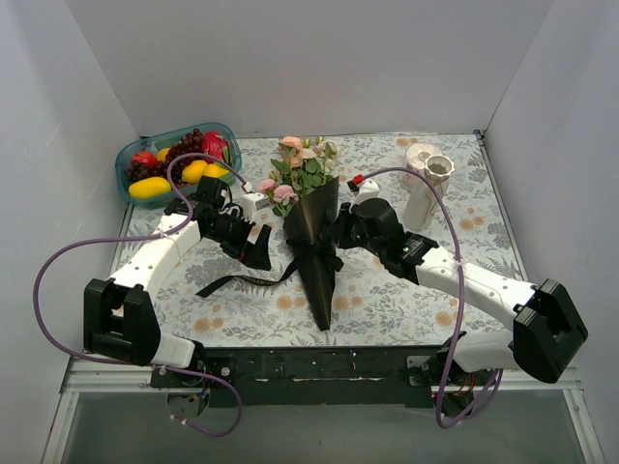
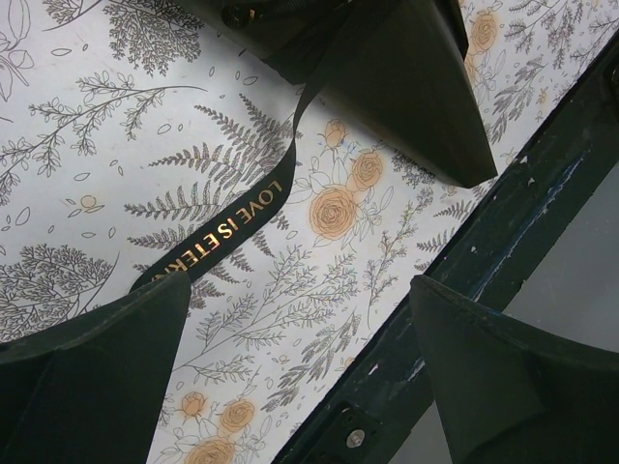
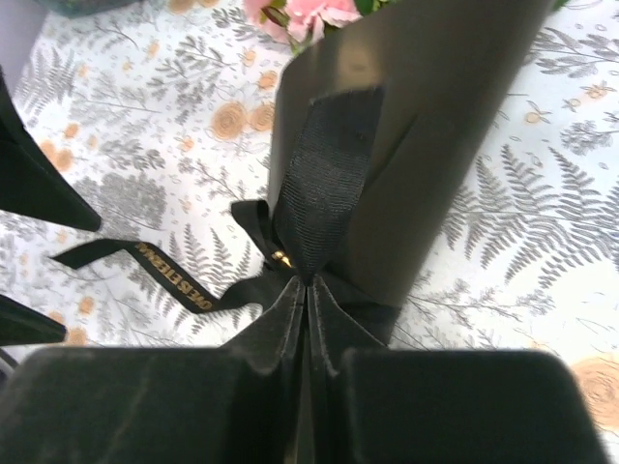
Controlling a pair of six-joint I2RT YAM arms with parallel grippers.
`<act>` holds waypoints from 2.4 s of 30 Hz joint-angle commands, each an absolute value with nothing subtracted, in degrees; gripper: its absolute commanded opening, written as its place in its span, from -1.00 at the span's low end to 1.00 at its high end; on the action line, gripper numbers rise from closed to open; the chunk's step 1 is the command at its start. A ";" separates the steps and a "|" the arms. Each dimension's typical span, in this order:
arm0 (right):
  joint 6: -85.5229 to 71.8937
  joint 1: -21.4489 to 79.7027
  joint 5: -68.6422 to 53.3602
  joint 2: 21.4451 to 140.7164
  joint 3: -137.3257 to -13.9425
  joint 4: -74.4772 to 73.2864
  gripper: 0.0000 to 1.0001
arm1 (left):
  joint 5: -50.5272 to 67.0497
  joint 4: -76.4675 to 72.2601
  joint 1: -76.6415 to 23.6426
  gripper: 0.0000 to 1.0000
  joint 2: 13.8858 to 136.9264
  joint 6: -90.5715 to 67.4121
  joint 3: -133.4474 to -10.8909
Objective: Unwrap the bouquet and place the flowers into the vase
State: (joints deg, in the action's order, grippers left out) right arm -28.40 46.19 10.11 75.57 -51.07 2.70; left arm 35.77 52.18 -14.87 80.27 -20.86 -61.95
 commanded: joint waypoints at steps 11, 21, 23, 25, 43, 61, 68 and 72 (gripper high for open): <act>-29.62 46.32 16.17 69.35 -47.46 1.06 -0.97 | 29.28 38.60 -28.30 0.97 81.81 -24.17 -56.16; -29.79 46.23 17.05 66.18 -46.06 0.09 -0.97 | 20.04 22.51 -28.92 0.96 88.50 -22.94 -52.21; -29.97 46.23 16.88 66.09 -45.62 0.09 -0.97 | 23.28 21.36 -29.00 0.93 88.77 -22.50 -52.12; -30.23 46.23 16.79 66.09 -45.27 0.09 -0.97 | 25.04 21.71 -29.44 0.48 90.17 -21.89 -52.56; -30.23 45.97 18.37 62.67 -44.21 -3.78 -0.97 | 28.84 31.29 -29.71 -1.00 90.18 -18.02 -57.22; -32.25 44.91 38.29 45.80 -45.79 -26.51 -0.97 | 17.31 36.38 -2.58 -1.00 79.11 -17.32 -66.44; -37.17 43.33 48.85 41.31 -49.56 -41.70 -0.97 | 11.35 39.20 7.54 -1.00 77.26 -17.83 -69.70; -44.54 41.93 54.04 42.97 -51.33 -51.39 -0.90 | 9.49 40.51 11.95 -1.00 76.56 -17.93 -69.00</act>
State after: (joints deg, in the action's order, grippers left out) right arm -37.10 43.20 45.23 42.00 -48.29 -39.20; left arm 12.84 37.65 8.38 79.26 -18.15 -68.10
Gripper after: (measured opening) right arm 0.023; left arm 0.009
